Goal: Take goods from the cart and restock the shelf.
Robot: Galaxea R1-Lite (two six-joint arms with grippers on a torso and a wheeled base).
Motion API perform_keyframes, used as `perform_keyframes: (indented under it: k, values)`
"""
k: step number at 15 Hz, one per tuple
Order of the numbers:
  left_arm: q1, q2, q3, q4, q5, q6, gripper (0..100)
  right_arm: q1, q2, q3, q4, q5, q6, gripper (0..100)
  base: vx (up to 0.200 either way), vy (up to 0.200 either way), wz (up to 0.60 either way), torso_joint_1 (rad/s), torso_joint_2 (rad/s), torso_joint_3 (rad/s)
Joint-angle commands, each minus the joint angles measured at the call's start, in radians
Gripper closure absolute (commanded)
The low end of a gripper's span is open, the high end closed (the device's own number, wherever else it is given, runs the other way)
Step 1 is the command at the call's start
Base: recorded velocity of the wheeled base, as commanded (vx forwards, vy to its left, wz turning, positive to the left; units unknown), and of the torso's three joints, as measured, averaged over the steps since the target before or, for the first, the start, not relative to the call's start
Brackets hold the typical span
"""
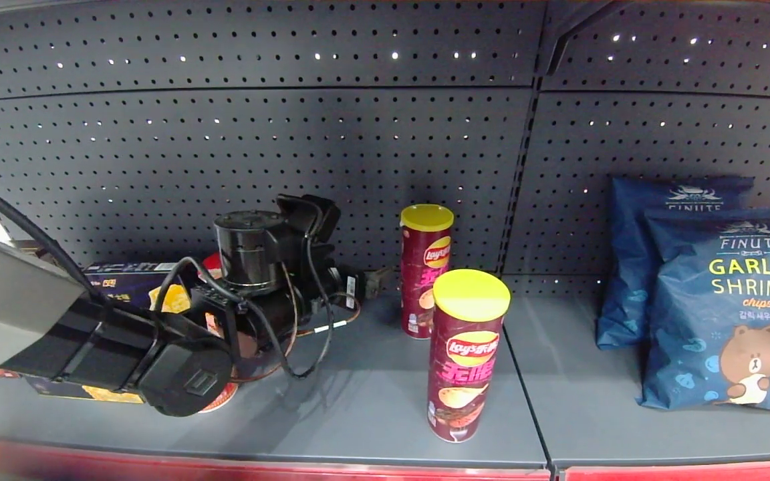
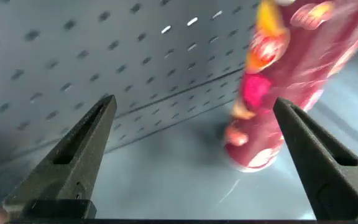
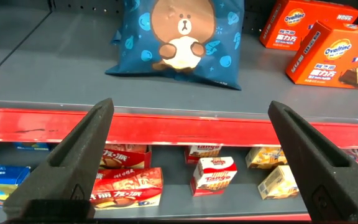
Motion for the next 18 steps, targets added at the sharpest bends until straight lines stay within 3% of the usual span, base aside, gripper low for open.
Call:
perform_keyframes:
  k: [1, 2, 3, 6, 18]
  values:
    - [-0.015, -0.009, 0.008, 0.004, 0.021, 0.009, 0, 0.000, 0.000, 0.000, 0.000, 0.000, 0.000, 0, 0.000, 0.000, 0.00, 0.000, 0.00, 0.000]
    - [-0.020, -0.005, 0.004, 0.007, 0.098, 0.030, 0, 0.000, 0.000, 0.000, 0.000, 0.000, 0.000, 0, 0.000, 0.000, 0.00, 0.000, 0.00, 0.000]
    - [-0.020, 0.000, 0.003, 0.013, 0.134, 0.039, 0, 0.000, 0.002, 0.000, 0.000, 0.000, 0.000, 0, 0.000, 0.000, 0.00, 0.000, 0.00, 0.000]
    - [-0.021, 0.026, -0.002, 0.042, 0.191, 0.043, 0, 0.000, 0.000, 0.000, 0.000, 0.000, 0.000, 0, 0.000, 0.000, 0.00, 0.000, 0.00, 0.000]
    - [-0.058, 0.181, -0.107, 0.062, 0.205, 0.029, 0, 0.000, 0.000, 0.000, 0.000, 0.000, 0.000, 0, 0.000, 0.000, 0.00, 0.000, 0.00, 0.000]
